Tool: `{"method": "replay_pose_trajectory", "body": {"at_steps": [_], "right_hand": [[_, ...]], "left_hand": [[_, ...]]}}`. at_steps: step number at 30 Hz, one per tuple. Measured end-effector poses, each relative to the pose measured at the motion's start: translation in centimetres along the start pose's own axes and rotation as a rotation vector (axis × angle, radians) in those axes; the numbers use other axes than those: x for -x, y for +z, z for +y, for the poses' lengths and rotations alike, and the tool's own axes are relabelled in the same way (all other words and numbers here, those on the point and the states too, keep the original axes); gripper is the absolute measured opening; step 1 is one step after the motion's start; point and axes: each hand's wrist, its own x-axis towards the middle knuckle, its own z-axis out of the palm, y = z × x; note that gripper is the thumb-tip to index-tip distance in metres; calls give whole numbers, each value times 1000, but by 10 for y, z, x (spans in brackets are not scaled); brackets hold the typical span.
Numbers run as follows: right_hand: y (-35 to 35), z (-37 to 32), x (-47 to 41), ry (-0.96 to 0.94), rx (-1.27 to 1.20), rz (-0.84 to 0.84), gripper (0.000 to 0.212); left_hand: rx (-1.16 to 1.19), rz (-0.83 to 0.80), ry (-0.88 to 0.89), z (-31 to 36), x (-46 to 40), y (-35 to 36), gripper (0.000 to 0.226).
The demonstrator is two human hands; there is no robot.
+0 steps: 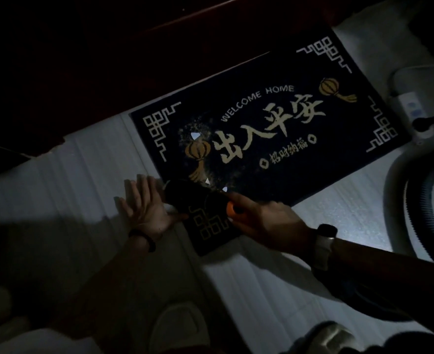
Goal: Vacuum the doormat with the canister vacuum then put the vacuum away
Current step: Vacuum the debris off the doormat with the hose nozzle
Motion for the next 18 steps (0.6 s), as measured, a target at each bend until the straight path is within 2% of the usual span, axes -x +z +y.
{"method": "replay_pose_trajectory", "body": {"at_steps": [4, 9, 11, 13, 15, 18], "right_hand": [[-13, 12, -22, 48, -13, 63, 59], [-33, 29, -34, 210, 11, 205, 58], [-22, 16, -31, 163, 31, 182, 57], [-2, -1, -27, 58, 63, 91, 56], [-1, 1, -29, 29, 56, 104, 53], [-34, 39, -41, 233, -74, 253, 53]], "left_hand": [[-45, -14, 92, 10, -6, -11, 127], [-142, -101, 99, 14, -19, -18, 131], [-169, -100, 110, 13, -20, -19, 132], [-168, -92, 104, 13, -20, -18, 133], [-155, -97, 89, 12, -20, -18, 132], [-133, -118, 79, 11, -18, -18, 131]]}}
